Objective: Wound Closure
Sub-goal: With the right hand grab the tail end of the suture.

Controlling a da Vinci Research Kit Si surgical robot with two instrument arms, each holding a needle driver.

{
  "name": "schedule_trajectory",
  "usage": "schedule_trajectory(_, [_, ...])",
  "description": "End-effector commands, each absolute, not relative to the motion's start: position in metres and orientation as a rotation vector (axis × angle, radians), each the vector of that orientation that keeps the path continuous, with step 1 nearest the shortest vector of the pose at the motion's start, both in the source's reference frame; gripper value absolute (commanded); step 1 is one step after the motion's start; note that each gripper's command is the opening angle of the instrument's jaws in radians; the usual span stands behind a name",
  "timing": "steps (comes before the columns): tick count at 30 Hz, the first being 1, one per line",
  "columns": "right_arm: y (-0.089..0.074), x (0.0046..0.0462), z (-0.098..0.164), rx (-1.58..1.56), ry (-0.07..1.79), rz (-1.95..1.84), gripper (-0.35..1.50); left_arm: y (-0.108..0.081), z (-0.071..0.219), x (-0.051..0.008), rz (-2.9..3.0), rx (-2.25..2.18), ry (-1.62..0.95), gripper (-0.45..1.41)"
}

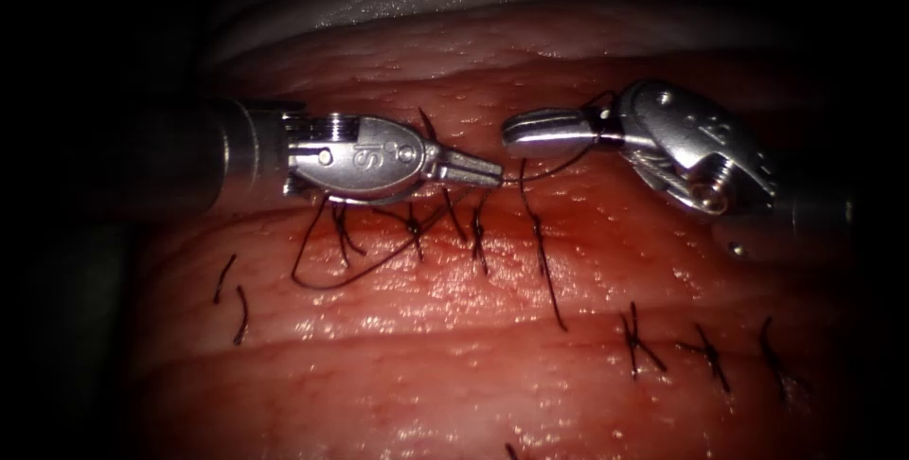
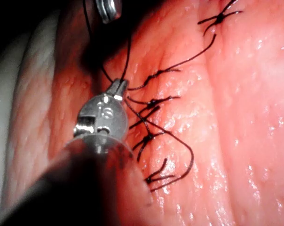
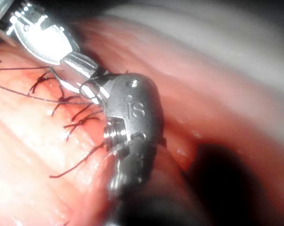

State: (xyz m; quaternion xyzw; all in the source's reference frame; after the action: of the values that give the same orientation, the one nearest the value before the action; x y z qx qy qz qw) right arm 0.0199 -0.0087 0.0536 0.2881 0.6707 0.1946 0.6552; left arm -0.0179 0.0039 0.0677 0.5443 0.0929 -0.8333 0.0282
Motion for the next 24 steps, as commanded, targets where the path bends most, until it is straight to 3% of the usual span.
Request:
schedule_trajectory(1, [-0.0090, 0.0208, 0.0540, 0.649, 1.498, 0.387, -0.35, 0.0041, 0.0682, -0.0185, -2.570, 1.679, 0.284, -0.45])
schedule_trajectory(12, [-0.0106, 0.0210, 0.0536, 0.647, 1.386, -0.006, -0.35, 0.0039, 0.0681, -0.0180, -2.570, 1.680, 0.292, -0.45])
schedule_trajectory(13, [-0.0109, 0.0210, 0.0537, 0.655, 1.373, -0.027, -0.25, 0.0039, 0.0680, -0.0179, -2.569, 1.680, 0.292, -0.45])
schedule_trajectory(20, [-0.0138, 0.0212, 0.0550, 0.680, 1.324, -0.139, 0.98, 0.0036, 0.0677, -0.0176, -2.564, 1.680, 0.294, -0.45])
schedule_trajectory(24, [-0.0150, 0.0213, 0.0554, 0.686, 1.325, -0.170, 1.18, 0.0035, 0.0678, -0.0174, -2.566, 1.682, 0.300, -0.45])
